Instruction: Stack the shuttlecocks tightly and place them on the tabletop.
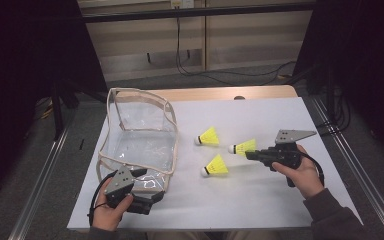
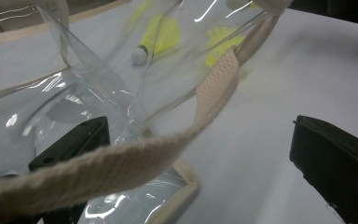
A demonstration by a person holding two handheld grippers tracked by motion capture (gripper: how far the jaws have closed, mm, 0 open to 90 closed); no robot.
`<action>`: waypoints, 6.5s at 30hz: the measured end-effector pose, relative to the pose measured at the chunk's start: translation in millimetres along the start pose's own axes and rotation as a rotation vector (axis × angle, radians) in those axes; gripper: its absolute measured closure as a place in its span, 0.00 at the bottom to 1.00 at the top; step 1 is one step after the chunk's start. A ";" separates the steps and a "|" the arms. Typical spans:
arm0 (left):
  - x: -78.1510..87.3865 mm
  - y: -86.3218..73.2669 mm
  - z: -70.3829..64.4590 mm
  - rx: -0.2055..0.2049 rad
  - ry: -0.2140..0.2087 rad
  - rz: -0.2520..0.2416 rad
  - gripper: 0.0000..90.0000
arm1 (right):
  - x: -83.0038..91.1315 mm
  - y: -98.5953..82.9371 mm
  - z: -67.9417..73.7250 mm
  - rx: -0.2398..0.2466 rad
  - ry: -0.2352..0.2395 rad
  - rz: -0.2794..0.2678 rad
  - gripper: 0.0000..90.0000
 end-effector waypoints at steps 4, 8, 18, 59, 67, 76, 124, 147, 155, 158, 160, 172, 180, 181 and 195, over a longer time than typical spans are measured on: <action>-0.1 0.1 0.5 0.000 -0.001 -0.002 0.06 | -1.8 2.5 -1.3 -0.001 -0.002 -0.003 0.99; -0.5 -0.1 0.0 0.001 -0.001 -0.002 0.06 | -2.8 3.9 -3.9 -0.002 -0.005 -0.010 0.99; -0.4 0.1 1.1 -0.003 0.002 0.000 0.06 | -7.6 4.6 -11.0 -0.013 -0.017 -0.011 0.99; -0.3 0.4 0.3 0.001 -0.007 -0.009 0.05 | -35.2 13.6 -31.0 -0.004 -0.092 -0.006 0.99; -0.4 0.1 -0.5 -0.003 -0.009 -0.004 0.05 | -36.5 16.9 -38.2 -0.012 -0.108 -0.013 0.99; -1.0 -0.1 -0.3 -0.007 -0.004 -0.003 0.05 | -43.0 18.2 -40.8 0.010 -0.112 0.004 0.99; -0.4 0.0 -0.9 0.003 -0.011 -0.010 0.05 | -74.9 17.2 -51.7 -0.023 -0.118 0.047 0.99; -0.7 0.2 -0.8 0.000 -0.012 -0.009 0.05 | -84.5 16.1 -49.9 -0.026 -0.110 0.063 0.99; -0.1 0.4 -1.1 -0.001 -0.009 -0.011 0.05 | -92.4 20.6 -43.4 -0.009 -0.104 0.069 0.99; 0.0 0.8 -1.5 0.004 -0.012 -0.014 0.05 | -96.2 19.8 -43.3 -0.006 -0.106 0.078 0.99; 0.0 0.8 -1.3 0.001 -0.009 -0.014 0.05 | -98.1 18.9 -42.9 -0.009 -0.103 0.080 0.99; 0.4 1.2 -1.2 -0.005 -0.009 -0.009 0.05 | -103.0 14.6 -38.4 0.003 -0.092 0.100 0.99; 0.3 1.3 -1.5 -0.003 -0.009 -0.013 0.05 | -106.5 12.6 -33.4 0.005 -0.078 0.106 0.98; 0.5 1.4 -1.5 -0.004 -0.009 -0.013 0.05 | -107.3 12.4 -32.9 0.004 -0.074 0.104 0.98; 0.9 1.6 -1.4 -0.006 -0.008 -0.012 0.05 | -113.3 8.7 -32.6 0.003 -0.076 0.115 0.98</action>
Point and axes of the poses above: each handheld gripper's, and its own axes: x roughly backward along the jaws, y roughly out of its top, z roughly to its left, the point moved 6 cm from there along -x, roughly forward along the jaws, and after that the axes turned 8 degrees about -x, right-handed, at the moved point
